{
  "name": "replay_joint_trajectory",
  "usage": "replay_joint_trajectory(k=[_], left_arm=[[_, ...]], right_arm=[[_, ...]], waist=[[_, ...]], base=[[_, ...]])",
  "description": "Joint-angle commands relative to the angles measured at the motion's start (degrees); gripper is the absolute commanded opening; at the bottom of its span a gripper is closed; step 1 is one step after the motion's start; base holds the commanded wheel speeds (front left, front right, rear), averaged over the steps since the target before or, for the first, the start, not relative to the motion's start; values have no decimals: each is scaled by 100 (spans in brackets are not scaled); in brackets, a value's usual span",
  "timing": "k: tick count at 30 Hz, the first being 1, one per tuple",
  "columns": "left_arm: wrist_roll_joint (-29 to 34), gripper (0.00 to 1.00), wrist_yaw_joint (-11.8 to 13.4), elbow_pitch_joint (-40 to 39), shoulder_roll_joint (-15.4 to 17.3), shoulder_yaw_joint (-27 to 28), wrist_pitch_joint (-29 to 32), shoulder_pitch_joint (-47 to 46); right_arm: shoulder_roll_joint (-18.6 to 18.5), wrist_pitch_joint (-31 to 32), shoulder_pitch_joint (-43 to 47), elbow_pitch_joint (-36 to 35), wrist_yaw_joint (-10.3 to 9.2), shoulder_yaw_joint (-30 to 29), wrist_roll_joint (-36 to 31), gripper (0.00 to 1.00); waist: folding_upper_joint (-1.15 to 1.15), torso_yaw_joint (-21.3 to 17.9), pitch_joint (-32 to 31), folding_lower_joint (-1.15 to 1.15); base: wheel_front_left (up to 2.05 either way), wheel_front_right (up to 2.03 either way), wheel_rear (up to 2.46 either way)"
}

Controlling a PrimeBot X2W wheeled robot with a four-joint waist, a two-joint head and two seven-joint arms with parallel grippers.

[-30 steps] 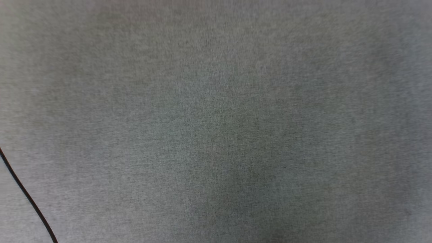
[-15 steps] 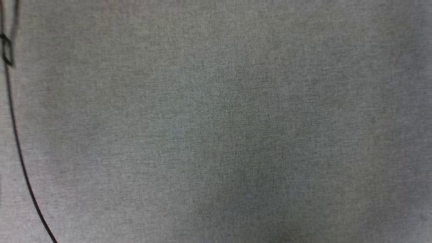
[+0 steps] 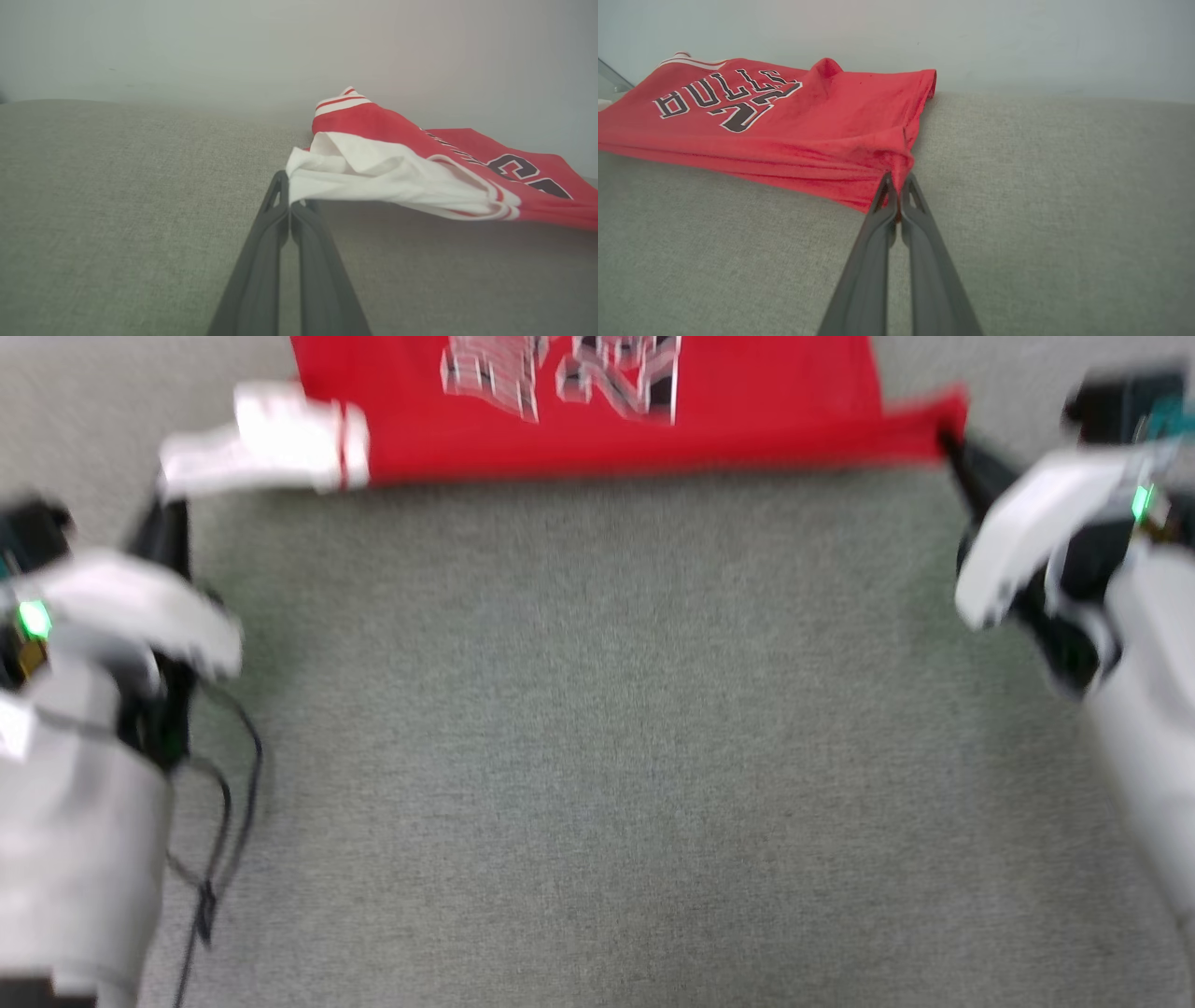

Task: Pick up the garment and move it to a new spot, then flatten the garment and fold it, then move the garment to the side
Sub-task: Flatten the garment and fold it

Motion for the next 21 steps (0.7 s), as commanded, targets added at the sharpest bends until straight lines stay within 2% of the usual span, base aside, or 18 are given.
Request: replay_joint_trajectory(k=[1,5,8,14,21], left_arm=[[-84,0,43,-35,175,126,-53,313],[-206,0,153,-490,218,240,-84,1437],[-287,0,373,-952,262,340,-60,2248],[-401,0,1100,-2345,353,494,315,3899],[-617,0,2067,-4252,355,773,903,5717]], right_arm=[[-278,-75,292,13,-76,-45,75,0],[-445,-161,1171,-190,-83,7,255,0],[-543,-187,1788,-385,-85,-25,337,0],[-680,-4,2933,-884,-90,-79,247,0],[-689,181,4345,-1763,-91,-724,30,0]], waist=[[0,27,-504,0],[0,39,-921,0],[0,48,-1200,0],[0,5,-1641,0],[0,49,-1975,0]], base=[[0,0,0],[0,0,0],[0,0,0],[0,0,0],[0,0,0]])
